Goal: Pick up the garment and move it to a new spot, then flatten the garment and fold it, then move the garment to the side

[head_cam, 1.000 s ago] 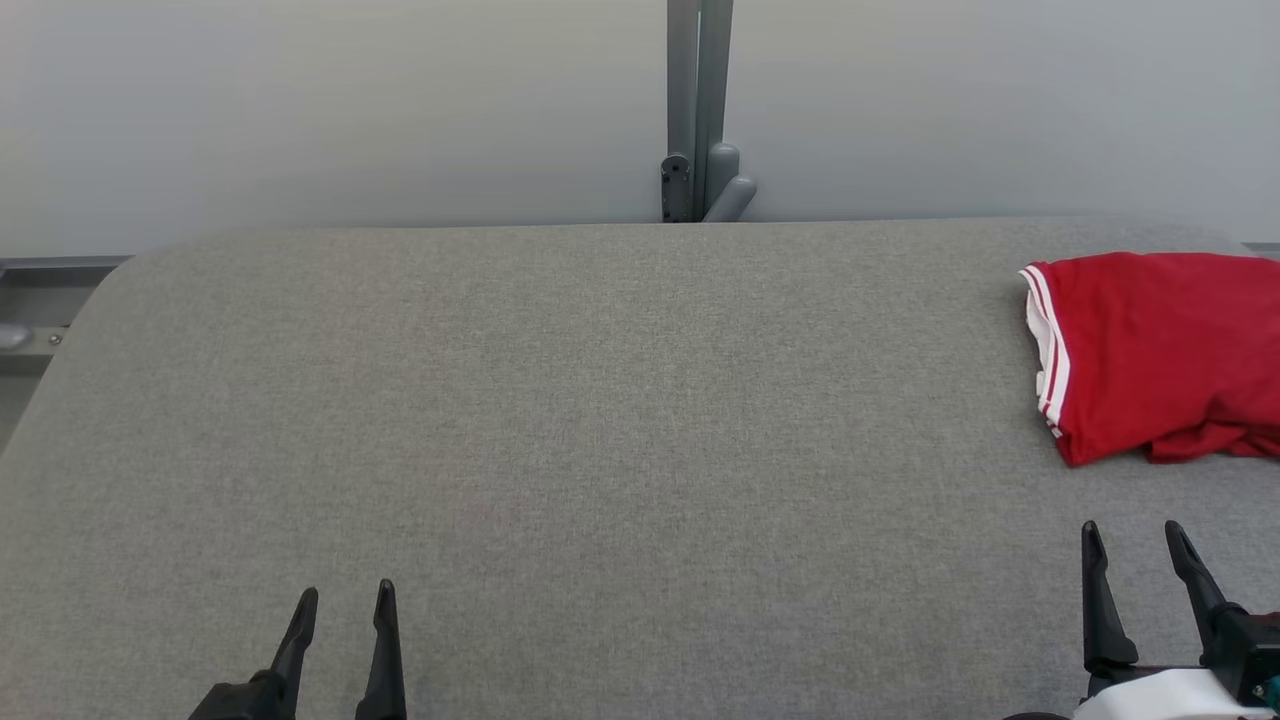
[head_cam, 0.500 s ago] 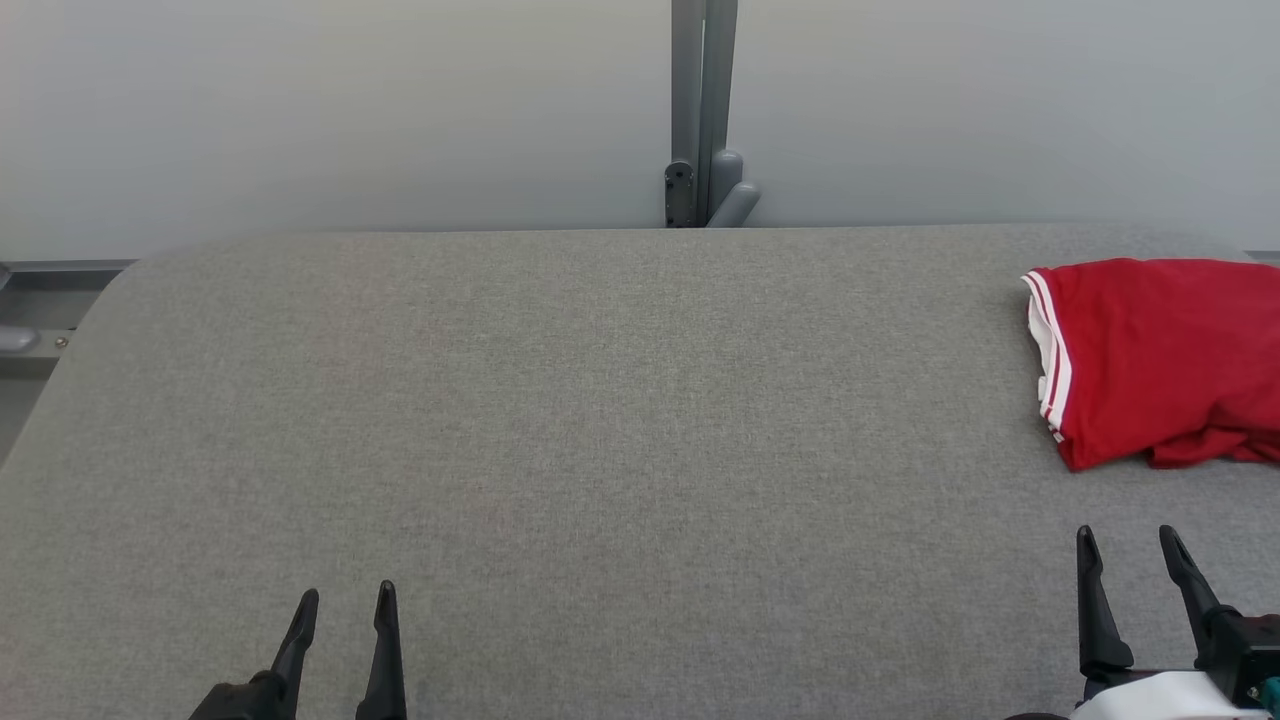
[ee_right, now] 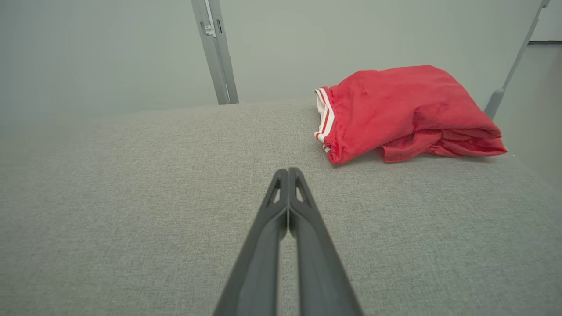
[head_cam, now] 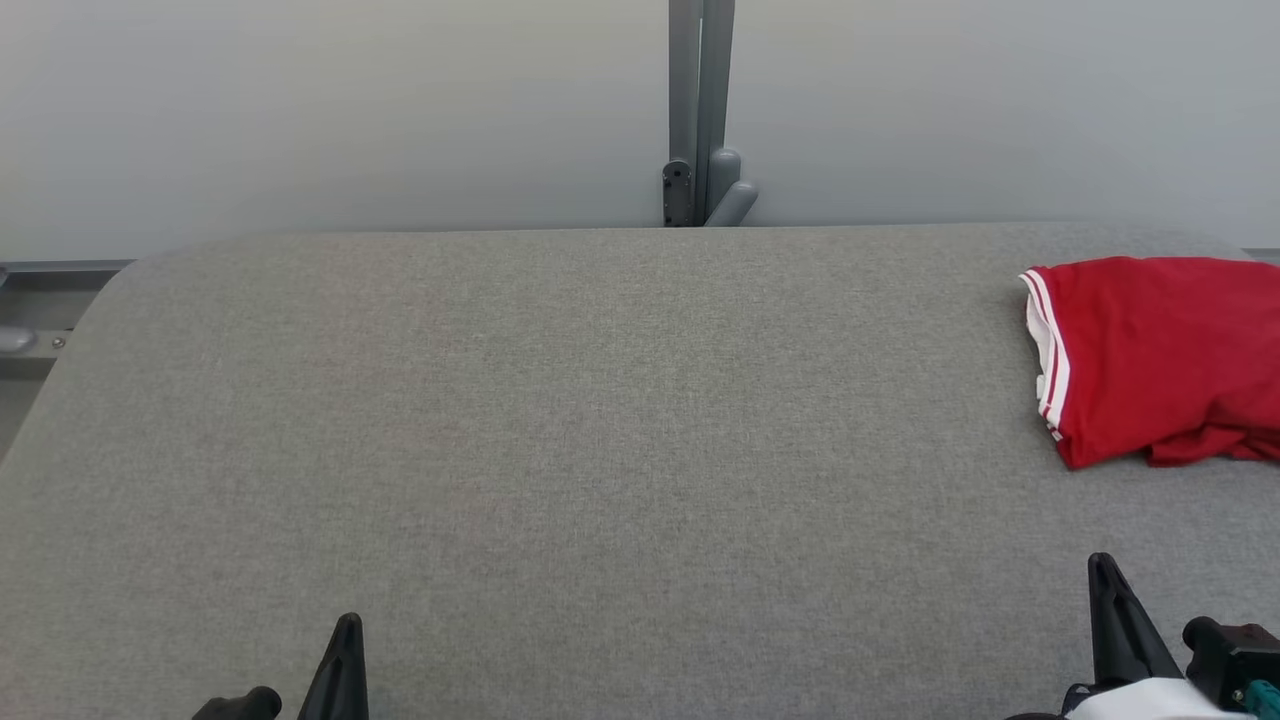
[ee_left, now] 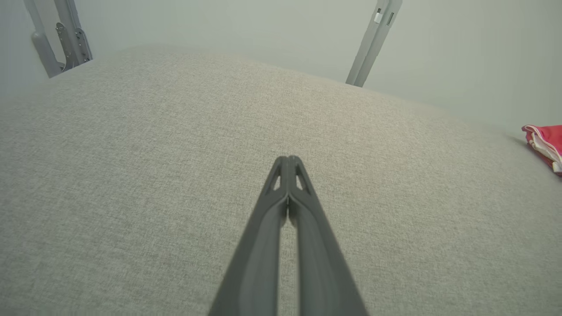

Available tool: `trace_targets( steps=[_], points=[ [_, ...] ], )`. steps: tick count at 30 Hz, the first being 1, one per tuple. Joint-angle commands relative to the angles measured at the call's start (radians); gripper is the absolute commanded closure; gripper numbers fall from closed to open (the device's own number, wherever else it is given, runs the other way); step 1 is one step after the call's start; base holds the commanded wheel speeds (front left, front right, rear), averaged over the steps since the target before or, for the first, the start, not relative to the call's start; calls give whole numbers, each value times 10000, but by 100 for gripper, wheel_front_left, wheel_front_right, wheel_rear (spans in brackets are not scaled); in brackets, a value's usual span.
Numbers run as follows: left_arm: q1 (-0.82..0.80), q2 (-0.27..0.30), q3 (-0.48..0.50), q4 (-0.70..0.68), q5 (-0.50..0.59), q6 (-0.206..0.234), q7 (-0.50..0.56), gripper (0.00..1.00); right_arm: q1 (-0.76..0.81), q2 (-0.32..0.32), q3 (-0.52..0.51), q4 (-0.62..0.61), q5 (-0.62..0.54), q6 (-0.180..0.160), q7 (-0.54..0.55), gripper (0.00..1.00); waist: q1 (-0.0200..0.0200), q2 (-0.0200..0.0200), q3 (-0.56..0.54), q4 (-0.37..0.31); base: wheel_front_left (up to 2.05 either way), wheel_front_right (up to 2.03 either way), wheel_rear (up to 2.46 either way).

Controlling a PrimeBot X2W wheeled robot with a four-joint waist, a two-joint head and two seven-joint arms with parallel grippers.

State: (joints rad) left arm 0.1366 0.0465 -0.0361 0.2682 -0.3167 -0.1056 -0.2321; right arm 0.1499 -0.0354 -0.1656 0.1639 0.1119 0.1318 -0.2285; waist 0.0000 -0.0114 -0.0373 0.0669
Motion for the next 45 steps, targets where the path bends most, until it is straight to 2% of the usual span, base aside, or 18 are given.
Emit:
trace_targets(
  steps=[1,23,45],
  points=[
    [-247,11,80,-122,-501,-24,107,100,-340,-45,-25,-86,590,-1,131,100,0,6,6,-11,0,0,0],
    [-904,21,493,-177,-4059,-96,1059,100,-950,-84,212,86,4730,-4,1000,100,0,26,81,-134,0,0,0],
    [-1413,31,808,-205,-6744,-152,1780,100,-1487,-112,310,310,7813,-7,1735,100,0,45,151,-250,0,0,0]
  ],
)
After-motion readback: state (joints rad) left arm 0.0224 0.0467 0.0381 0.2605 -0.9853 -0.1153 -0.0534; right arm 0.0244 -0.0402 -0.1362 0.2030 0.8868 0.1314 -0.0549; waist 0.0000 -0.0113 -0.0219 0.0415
